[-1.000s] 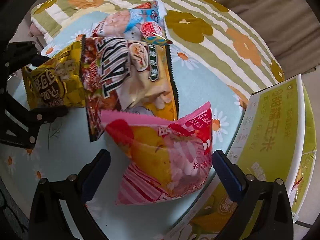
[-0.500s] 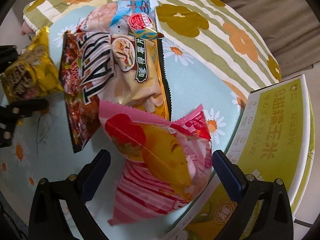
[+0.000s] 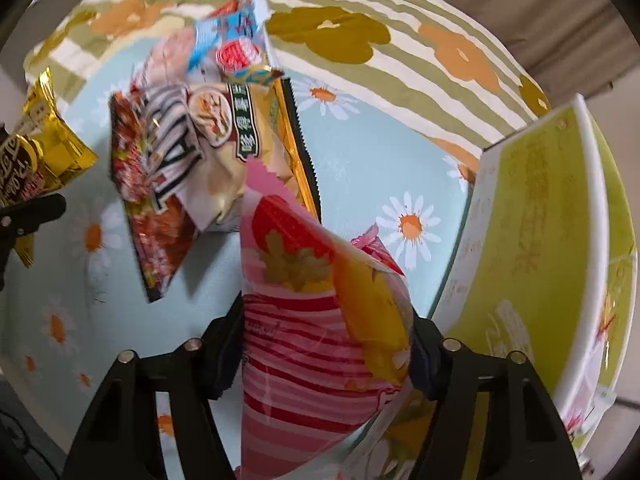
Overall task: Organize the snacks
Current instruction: 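Grasp the gold Pillow chocolate bag with left tool while right tool grasps pink strawberry bag, then carry both bags over the box and release them inside with both tools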
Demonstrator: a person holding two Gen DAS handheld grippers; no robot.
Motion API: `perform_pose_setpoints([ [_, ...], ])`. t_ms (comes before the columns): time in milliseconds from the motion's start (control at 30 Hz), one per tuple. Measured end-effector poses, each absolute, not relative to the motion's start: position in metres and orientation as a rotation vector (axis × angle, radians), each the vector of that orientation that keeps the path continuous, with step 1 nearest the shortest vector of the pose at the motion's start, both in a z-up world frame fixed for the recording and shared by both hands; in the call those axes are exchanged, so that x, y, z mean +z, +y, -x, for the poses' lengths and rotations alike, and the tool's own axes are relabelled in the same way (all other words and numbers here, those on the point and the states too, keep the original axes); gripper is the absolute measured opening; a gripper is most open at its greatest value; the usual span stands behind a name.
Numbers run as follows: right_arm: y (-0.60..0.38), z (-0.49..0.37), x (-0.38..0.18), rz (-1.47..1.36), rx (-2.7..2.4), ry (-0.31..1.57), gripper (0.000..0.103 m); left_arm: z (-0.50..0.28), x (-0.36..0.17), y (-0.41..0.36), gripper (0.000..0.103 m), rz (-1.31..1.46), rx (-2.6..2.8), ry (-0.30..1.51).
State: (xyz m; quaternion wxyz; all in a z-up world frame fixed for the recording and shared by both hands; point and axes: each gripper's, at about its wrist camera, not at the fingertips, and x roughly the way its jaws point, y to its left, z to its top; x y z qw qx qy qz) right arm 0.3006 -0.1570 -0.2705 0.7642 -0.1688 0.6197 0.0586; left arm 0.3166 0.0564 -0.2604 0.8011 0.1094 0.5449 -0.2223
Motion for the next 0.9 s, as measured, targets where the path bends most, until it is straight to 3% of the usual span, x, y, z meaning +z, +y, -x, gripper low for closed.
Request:
perform_pose_setpoints([
  [500,-0.181,-0.267,-0.137,0.147,0.169,1.105,0.057,-0.322,-0.160,0.018,0.052,-0.204,-0.486,1.008],
  [900,-0.293,-0.251,-0.073,0.118,0.198,0.955,0.057,-0.320,-0.084,-0.117,0.052,-0.159,-0.483,0.867],
])
